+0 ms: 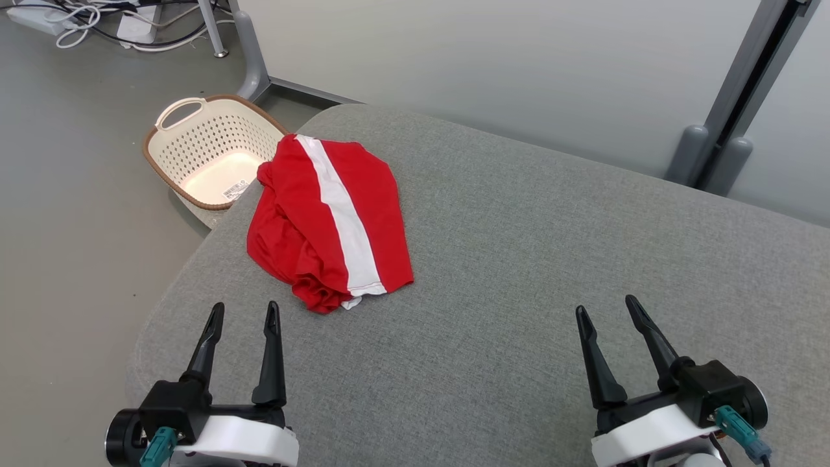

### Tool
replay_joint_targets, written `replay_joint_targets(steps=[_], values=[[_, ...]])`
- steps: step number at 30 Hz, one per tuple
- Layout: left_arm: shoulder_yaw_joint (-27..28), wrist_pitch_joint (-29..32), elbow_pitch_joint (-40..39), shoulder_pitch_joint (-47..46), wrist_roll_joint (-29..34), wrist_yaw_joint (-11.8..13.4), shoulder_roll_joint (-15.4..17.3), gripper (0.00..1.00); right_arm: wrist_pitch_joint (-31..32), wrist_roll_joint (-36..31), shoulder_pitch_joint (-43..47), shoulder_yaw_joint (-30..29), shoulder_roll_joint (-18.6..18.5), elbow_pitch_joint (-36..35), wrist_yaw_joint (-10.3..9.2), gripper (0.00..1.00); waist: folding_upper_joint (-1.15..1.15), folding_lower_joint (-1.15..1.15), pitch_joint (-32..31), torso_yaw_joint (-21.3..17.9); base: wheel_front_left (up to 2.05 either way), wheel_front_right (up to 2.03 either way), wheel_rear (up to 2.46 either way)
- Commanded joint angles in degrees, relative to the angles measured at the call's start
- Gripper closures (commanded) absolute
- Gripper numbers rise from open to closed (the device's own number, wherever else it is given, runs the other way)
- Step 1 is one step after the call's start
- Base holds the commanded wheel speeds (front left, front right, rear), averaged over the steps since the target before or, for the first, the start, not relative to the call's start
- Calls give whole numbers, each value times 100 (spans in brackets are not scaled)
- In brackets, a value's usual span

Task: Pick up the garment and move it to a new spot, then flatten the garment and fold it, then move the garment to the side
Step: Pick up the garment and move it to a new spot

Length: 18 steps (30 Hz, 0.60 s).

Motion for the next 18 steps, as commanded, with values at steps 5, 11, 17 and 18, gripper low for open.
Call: replay_joint_targets(steps=[5,11,17,18], values=[[83,-26,11,3,20,-26,18,0,-6,5,28,-12,-9,20,-11,0,0,0,62,-114,0,0,0],[253,-26,155,-240,35,-92,18,0,-6,-69,-72,-75,-65,-43,-11,0,0,0,296,-329,0,0,0],[526,-15,719,-875,288,-310,132,0,-6,-195,-269,-215,-314,-191,-11,0,0,0,776,-597,0,0,0],[563,-15,886,-1042,315,-348,185,0,-6,-203,-312,-243,-380,-221,-11,0,0,0,873,-647,0,0,0]])
